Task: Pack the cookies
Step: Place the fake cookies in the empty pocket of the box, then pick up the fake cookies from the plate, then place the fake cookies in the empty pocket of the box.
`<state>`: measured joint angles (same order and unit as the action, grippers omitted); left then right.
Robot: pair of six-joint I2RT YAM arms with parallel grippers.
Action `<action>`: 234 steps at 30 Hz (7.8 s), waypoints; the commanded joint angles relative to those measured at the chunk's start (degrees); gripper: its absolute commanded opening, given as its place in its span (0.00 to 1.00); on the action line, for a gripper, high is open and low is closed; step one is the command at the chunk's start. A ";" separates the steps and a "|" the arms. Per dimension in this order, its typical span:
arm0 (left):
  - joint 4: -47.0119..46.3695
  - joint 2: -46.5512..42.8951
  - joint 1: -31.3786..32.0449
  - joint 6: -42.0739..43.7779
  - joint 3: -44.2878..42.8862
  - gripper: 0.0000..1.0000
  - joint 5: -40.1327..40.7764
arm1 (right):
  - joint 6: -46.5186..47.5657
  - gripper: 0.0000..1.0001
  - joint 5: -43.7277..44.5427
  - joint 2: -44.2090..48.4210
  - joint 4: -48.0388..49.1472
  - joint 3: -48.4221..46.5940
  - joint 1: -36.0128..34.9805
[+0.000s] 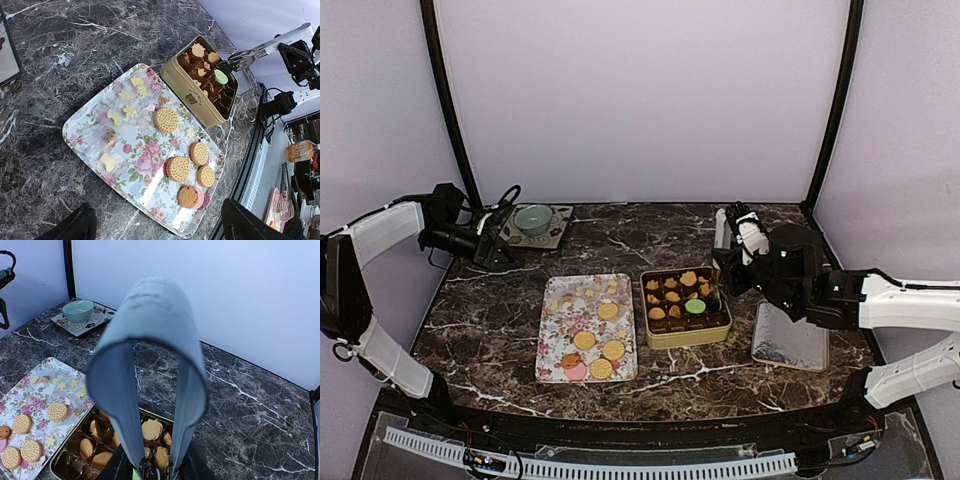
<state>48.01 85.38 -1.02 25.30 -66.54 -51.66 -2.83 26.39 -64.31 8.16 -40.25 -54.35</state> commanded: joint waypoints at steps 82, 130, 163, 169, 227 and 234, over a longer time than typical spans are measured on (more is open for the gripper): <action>3.56 0.56 -0.30 1.75 -1.19 0.86 1.23 | -2.22 0.30 -22.91 -37.08 23.80 -25.23 -19.49; 5.54 -0.11 -0.25 2.91 -1.57 0.86 0.04 | -1.23 0.25 -16.11 -44.31 20.88 -30.56 -21.83; 4.80 -0.02 -0.25 2.12 -1.02 0.85 -1.64 | -0.31 0.17 -8.60 -13.40 4.99 -9.10 -9.76; 5.08 -0.13 -0.26 2.41 -1.21 0.85 -1.37 | 0.45 0.17 -8.58 -14.69 4.36 -9.32 -9.15; 5.25 0.22 -0.26 2.14 -1.63 0.85 -1.46 | -2.51 0.32 -8.43 -8.31 8.31 -5.36 -5.44; 5.38 0.31 -0.28 2.23 -1.61 0.85 -1.57 | -4.87 0.33 -11.47 -10.23 10.64 -3.67 -4.11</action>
<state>51.99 86.35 -1.02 27.35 -67.55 -51.92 -5.65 16.43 -73.84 13.85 -45.30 -59.53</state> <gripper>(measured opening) 0.847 0.327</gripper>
